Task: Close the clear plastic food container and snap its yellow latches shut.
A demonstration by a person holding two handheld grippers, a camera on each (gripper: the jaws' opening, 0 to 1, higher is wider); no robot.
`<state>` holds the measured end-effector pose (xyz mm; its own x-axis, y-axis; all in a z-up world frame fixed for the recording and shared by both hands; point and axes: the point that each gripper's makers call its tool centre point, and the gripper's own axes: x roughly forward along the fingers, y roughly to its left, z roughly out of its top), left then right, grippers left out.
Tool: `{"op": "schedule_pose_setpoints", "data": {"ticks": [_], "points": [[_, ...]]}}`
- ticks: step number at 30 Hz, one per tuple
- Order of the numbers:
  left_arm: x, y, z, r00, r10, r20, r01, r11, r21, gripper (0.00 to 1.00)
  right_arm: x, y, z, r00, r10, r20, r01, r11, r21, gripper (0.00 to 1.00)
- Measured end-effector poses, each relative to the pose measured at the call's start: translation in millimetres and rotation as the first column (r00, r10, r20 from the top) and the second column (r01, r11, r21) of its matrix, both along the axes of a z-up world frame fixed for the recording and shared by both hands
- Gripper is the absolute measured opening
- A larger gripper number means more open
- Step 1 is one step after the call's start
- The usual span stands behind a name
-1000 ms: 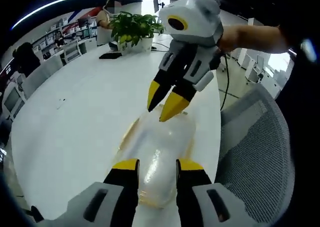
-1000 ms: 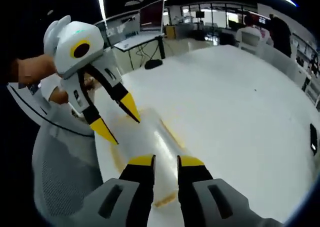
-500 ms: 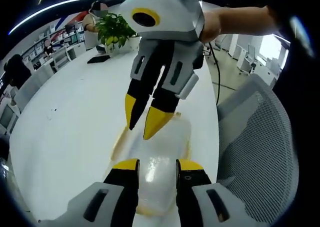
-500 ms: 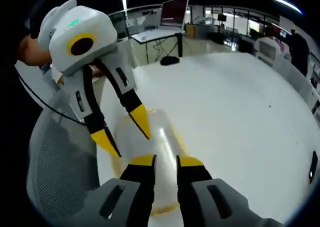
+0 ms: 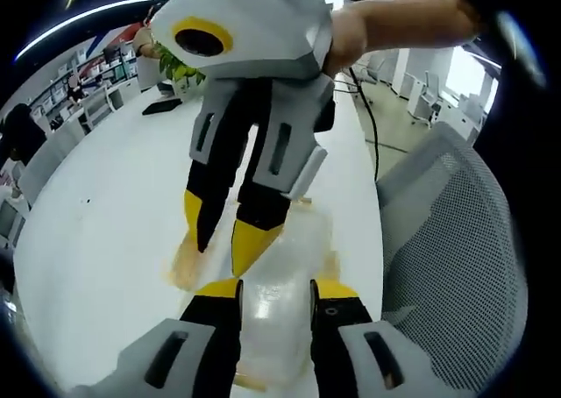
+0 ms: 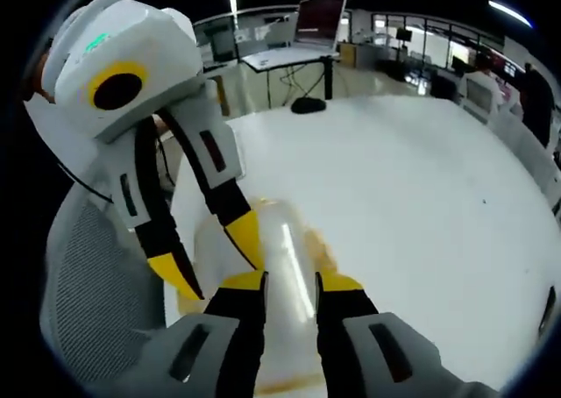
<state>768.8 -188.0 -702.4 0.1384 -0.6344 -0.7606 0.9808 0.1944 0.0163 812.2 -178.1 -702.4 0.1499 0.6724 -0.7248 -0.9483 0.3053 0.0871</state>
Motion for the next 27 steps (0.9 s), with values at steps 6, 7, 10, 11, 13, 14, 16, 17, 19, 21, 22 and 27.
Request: {"op": "schedule_pose_setpoints", "data": {"ticks": [6, 7, 10, 11, 13, 14, 16, 17, 19, 21, 22, 27], "points": [[-9.3, 1.1, -3.6, 0.999, -0.026, 0.021, 0.026, 1.000, 0.014, 0.34, 7.9, -1.8, -1.5, 1.000, 0.009, -0.001, -0.009, 1.000, -0.008, 0.26], [-9.7, 1.3, -4.1, 0.999, -0.027, 0.023, 0.027, 1.000, 0.017, 0.35, 8.3, -2.0, -2.0, 1.000, 0.011, -0.006, -0.011, 1.000, -0.010, 0.27], [-13.6, 3.3, -7.8, 0.998, -0.044, 0.038, 0.042, 0.998, 0.035, 0.38, 8.7, -1.8, -4.5, 1.000, 0.021, -0.016, -0.022, 1.000, -0.016, 0.28], [-15.3, 3.6, -8.9, 0.998, -0.051, 0.042, 0.049, 0.998, 0.041, 0.38, 9.0, -1.5, -5.5, 0.999, 0.033, -0.017, -0.033, 0.999, -0.017, 0.28], [-16.4, 3.7, -9.6, 0.996, -0.063, 0.061, 0.060, 0.997, 0.044, 0.39, 10.3, -1.9, -8.0, 0.999, 0.044, -0.025, -0.045, 0.999, -0.024, 0.28], [-17.6, 4.0, -10.0, 0.996, -0.064, 0.062, 0.061, 0.997, 0.046, 0.39, 11.5, -2.7, -9.4, 0.999, 0.043, -0.031, -0.044, 0.999, -0.029, 0.28], [-18.7, 4.0, -9.6, 0.995, -0.070, 0.071, 0.067, 0.997, 0.048, 0.38, 15.5, -4.0, -10.3, 0.999, 0.033, -0.040, -0.034, 0.999, -0.033, 0.29], [-19.9, 3.5, -9.0, 0.994, -0.081, 0.079, 0.077, 0.996, 0.048, 0.37, 16.2, -3.2, -8.9, 0.999, 0.031, -0.045, -0.032, 0.999, -0.027, 0.29], [-21.8, 1.3, -7.8, 0.992, -0.091, 0.086, 0.088, 0.995, 0.038, 0.37, 14.7, -0.8, -8.3, 0.997, 0.040, -0.058, -0.041, 0.999, -0.015, 0.32], [-22.6, -0.4, -7.8, 0.992, -0.094, 0.089, 0.091, 0.995, 0.033, 0.37, 14.0, -0.7, -10.8, 0.997, 0.051, -0.064, -0.052, 0.998, -0.026, 0.35], [-23.0, -1.4, -8.8, 0.991, -0.098, 0.095, 0.095, 0.995, 0.034, 0.37, 13.1, -0.8, -12.6, 0.996, 0.060, -0.067, -0.063, 0.997, -0.033, 0.35], [-22.0, -2.8, -13.5, 0.977, -0.139, 0.159, 0.130, 0.989, 0.067, 0.37, 10.1, 1.4, -15.3, 0.991, 0.084, -0.102, -0.088, 0.996, -0.033, 0.36]]}}
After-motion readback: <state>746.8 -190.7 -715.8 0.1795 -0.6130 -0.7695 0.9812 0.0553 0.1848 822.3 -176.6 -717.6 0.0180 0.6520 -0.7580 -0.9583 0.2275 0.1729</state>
